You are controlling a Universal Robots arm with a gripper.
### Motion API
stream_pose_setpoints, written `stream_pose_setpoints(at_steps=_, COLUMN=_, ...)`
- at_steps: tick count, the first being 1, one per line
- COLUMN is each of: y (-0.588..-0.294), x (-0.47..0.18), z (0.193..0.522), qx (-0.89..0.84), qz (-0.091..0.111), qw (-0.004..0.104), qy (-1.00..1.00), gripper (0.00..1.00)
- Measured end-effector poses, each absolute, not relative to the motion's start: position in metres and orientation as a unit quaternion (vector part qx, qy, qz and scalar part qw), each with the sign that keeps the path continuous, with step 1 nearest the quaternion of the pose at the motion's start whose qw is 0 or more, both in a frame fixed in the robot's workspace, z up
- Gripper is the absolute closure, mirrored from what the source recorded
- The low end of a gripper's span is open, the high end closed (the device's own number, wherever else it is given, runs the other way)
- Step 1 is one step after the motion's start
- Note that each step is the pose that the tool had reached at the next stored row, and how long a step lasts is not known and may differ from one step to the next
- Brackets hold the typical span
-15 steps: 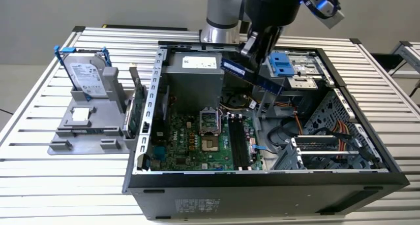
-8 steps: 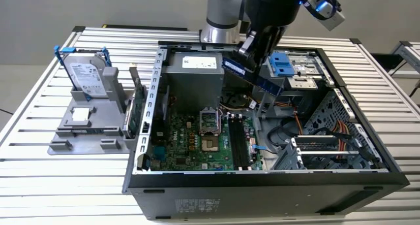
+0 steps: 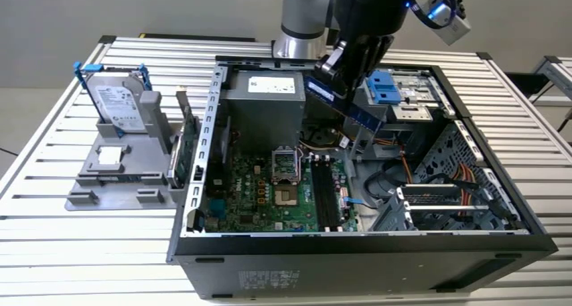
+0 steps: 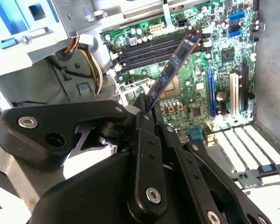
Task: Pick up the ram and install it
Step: 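Insert the ram into the slot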
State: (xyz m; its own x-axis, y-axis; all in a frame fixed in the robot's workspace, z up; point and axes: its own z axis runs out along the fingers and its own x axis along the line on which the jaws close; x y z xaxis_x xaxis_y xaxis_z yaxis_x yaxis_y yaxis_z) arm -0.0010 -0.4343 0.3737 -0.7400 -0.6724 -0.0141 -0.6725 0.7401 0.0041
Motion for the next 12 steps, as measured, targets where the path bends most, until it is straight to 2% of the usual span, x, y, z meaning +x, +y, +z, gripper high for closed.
stream_pose_setpoints(at_steps=12, y=-0.4343, x=-0.0010, z=0.3737, qx=-0.301, qz=0.004, qw=0.006, qy=0.954, gripper=1.00)
